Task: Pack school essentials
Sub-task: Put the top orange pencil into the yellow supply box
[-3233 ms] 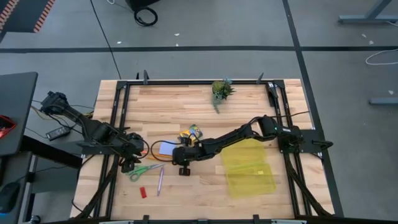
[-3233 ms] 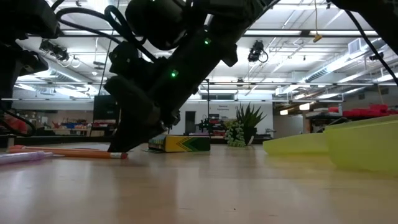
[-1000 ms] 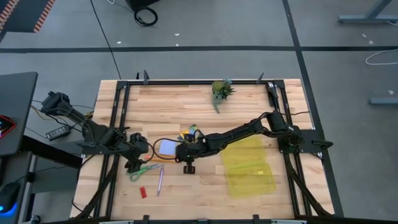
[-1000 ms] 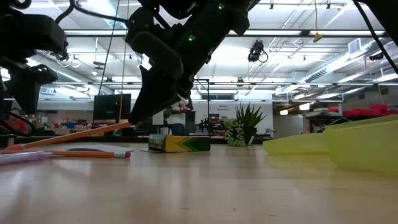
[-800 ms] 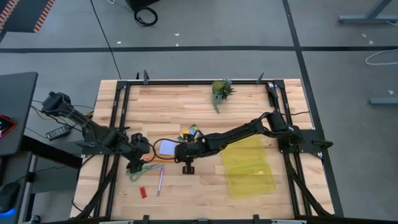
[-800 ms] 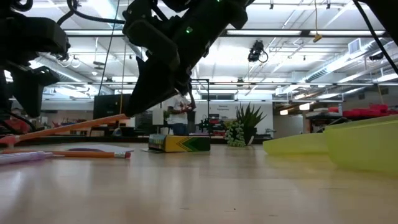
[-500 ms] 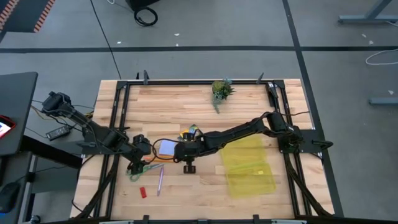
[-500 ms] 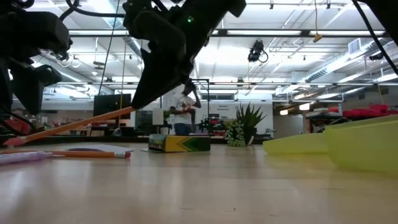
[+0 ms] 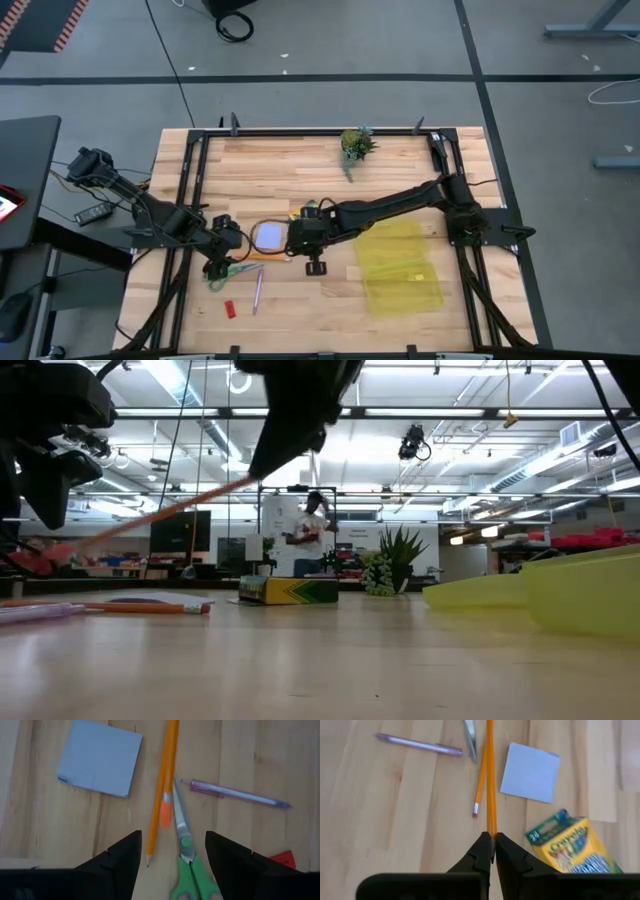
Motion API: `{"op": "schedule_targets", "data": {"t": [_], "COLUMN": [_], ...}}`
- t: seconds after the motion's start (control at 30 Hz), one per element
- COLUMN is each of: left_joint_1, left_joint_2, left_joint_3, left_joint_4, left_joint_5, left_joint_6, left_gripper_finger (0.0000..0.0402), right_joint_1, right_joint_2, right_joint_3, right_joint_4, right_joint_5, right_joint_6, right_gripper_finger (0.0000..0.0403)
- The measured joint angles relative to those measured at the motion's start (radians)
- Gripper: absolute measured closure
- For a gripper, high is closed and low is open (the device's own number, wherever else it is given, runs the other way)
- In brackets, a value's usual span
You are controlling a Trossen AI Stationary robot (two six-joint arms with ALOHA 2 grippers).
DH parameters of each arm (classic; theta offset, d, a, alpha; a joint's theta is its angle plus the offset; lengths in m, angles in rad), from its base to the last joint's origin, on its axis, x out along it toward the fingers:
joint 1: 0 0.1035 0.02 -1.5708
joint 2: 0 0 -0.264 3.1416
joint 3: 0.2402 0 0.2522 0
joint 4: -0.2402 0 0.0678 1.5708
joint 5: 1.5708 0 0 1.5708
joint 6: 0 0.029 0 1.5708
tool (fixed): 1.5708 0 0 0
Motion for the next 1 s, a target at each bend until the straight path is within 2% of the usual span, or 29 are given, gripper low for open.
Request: {"op": "schedule_targets", "data": {"t": [0.4, 0.73, 1.0], "left_joint_1": [0.002, 0.002, 0.002], "left_joint_2": [-0.013, -0.013, -0.013], "left_joint_3": [0.001, 0.001, 0.001], "left_joint_4": [0.005, 0.003, 0.003], "left_joint_5": [0.0, 0.0, 0.0], "left_joint_6": [-0.005, -0.011, -0.037], "left_gripper_finger": [0.0184, 0.0186, 0.0184], "right_joint_1": [0.039, 0.078, 0.133], "right_joint_2": [-0.167, -0.24, -0.421], "right_joint_3": [0.0, -0.009, -0.217], "right_joint_4": [-0.297, -0.447, -0.42], "right_joint_5": [0.002, 0.036, 0.009], "right_joint_6": [0.033, 0.05, 0.137], "right_gripper_finger": [0.0378, 0.0378, 0.0378]}}
